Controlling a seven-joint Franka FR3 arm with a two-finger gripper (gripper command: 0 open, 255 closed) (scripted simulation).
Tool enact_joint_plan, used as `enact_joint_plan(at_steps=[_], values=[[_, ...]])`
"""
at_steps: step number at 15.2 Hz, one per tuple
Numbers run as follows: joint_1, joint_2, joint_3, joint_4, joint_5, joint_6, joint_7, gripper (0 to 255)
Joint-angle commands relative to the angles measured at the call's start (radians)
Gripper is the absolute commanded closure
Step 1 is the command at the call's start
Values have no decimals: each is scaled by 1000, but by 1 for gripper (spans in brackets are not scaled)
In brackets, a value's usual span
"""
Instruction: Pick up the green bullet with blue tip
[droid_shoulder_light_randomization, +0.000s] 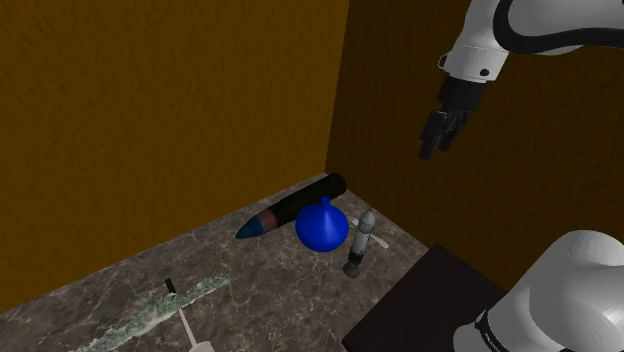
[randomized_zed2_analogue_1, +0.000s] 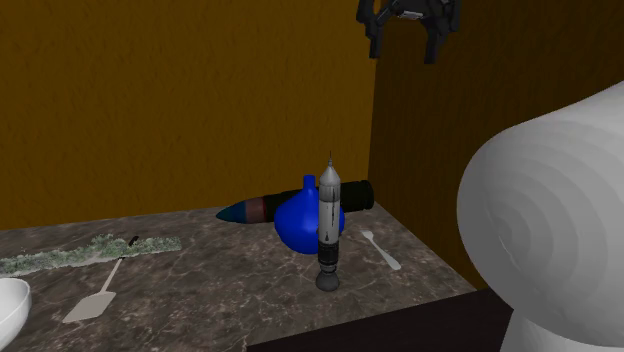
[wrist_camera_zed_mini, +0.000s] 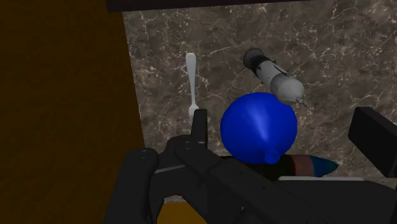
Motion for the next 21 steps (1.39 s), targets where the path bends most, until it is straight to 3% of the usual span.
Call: enact_joint_plan(at_steps=[1, 10, 21], values=[[0, 0, 0, 0, 0, 0, 0, 0], [83, 296, -32, 36, -39, 261, -251, 0], [164, 682, -17, 197, -54, 496, -522, 0]])
